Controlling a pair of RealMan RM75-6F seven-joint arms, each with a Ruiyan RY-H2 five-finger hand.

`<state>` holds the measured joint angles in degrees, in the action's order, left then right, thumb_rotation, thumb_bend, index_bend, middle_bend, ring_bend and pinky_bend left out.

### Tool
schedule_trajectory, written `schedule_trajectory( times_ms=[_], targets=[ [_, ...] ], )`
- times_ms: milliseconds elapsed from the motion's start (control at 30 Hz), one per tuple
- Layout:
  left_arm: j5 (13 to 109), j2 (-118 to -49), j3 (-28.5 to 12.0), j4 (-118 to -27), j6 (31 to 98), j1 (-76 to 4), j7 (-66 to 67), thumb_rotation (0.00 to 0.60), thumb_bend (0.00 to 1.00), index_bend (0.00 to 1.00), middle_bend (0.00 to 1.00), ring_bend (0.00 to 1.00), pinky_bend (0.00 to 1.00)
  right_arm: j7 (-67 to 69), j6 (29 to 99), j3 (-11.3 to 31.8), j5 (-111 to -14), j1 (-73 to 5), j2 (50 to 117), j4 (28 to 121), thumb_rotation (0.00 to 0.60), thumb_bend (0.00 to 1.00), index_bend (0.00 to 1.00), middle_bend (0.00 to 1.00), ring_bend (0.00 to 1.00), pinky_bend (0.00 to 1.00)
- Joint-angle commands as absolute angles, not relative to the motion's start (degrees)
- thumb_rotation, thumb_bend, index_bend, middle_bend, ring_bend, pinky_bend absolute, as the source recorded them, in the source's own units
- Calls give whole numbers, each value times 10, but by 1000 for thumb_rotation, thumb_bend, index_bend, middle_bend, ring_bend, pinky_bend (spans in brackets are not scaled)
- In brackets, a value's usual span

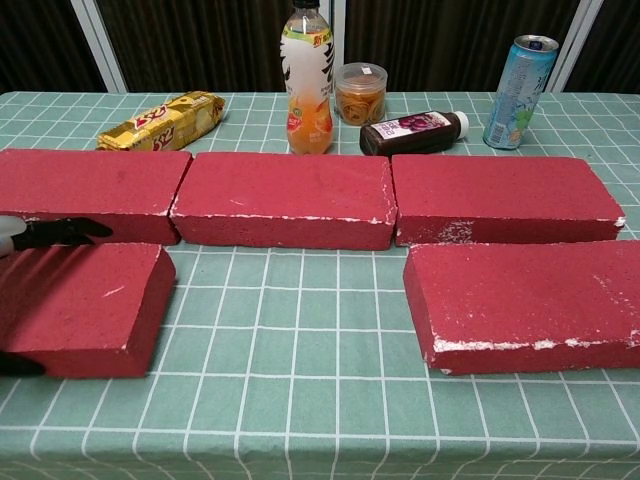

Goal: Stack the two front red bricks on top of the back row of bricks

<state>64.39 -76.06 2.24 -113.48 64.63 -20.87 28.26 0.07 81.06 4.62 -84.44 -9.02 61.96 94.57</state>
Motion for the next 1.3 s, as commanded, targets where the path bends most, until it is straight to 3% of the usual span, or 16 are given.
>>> schedule_trajectory(
  times_ms=[33, 367, 533, 700, 867, 1067, 1300],
  targets=[
    [648, -759, 24, -1137, 651, -208, 282, 600, 59, 15, 186, 100, 0, 1, 810, 47, -843, -90, 620, 945, 600, 0, 0, 0, 0, 0],
    [696, -720, 30, -1189, 698, -201, 313, 600, 79, 17, 216, 129, 0, 7, 815, 50, -840, -86, 613, 946, 600, 0, 0, 0, 0, 0],
    [683, -672, 0, -1230, 705, -217, 320, 600, 81, 19, 215, 129, 0, 17, 829, 53, -851, -82, 601, 954, 600, 0, 0, 0, 0, 0],
    [603, -629, -68, -1243, 656, -280, 321, 600, 82, 19, 216, 129, 0, 35, 828, 52, -856, -82, 591, 967, 600, 0, 0, 0, 0, 0],
    [498, -628, -121, -1206, 575, -368, 328, 600, 83, 25, 216, 129, 0, 50, 825, 50, -865, -84, 584, 977, 600, 0, 0, 0, 0, 0],
    [413, -662, -135, -1141, 522, -438, 325, 600, 85, 41, 217, 129, 0, 63, 824, 51, -866, -85, 581, 981, 600, 0, 0, 0, 0, 0],
    [367, -705, -126, -1092, 525, -476, 318, 600, 86, 45, 225, 129, 0, 85, 813, 49, -865, -89, 577, 976, 600, 0, 0, 0, 0, 0]
  ],
)
